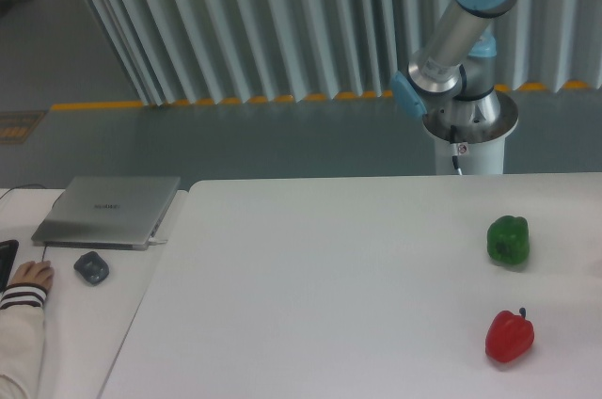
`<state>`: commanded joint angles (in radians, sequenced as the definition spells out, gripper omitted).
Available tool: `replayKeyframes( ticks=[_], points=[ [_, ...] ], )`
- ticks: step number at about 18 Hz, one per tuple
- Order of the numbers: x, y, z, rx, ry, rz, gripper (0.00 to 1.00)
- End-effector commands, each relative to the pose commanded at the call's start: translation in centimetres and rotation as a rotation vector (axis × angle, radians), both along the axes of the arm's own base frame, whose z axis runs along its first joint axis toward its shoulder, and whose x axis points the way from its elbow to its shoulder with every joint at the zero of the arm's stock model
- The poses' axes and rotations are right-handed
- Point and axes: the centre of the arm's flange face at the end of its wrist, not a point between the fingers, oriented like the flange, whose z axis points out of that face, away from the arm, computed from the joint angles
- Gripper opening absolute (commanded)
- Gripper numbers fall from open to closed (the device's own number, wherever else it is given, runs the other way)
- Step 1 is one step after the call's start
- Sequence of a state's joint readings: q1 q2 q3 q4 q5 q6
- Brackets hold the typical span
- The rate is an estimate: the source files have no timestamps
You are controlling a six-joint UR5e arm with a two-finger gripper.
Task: Place the triangular bread on the table
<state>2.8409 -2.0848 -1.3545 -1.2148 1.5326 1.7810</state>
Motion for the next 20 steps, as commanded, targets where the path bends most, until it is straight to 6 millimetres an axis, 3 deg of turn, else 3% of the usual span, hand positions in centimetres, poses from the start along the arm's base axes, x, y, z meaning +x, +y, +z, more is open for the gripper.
replayKeyframes(
  ticks=[3, 4, 8, 10, 15, 20],
  points=[
    [1.4, -0.5, 2.7, 0.006, -0.044, 0.005, 0.31],
    [2.7, -0.5, 4.7, 0.033, -0.080, 0.012, 0.31],
    [4.3, 0.1, 6.7, 0.094, -0.145, 0.072, 0.31],
    [5.6, 1.7, 7.7, 0.113, -0.153, 0.104, 0.31],
    [9.8, 7.3, 7.5, 0.087, -0.167, 0.192, 0.33],
    [14.7, 11.6, 6.1, 0.053, -0.195, 0.121, 0.33]
  ],
)
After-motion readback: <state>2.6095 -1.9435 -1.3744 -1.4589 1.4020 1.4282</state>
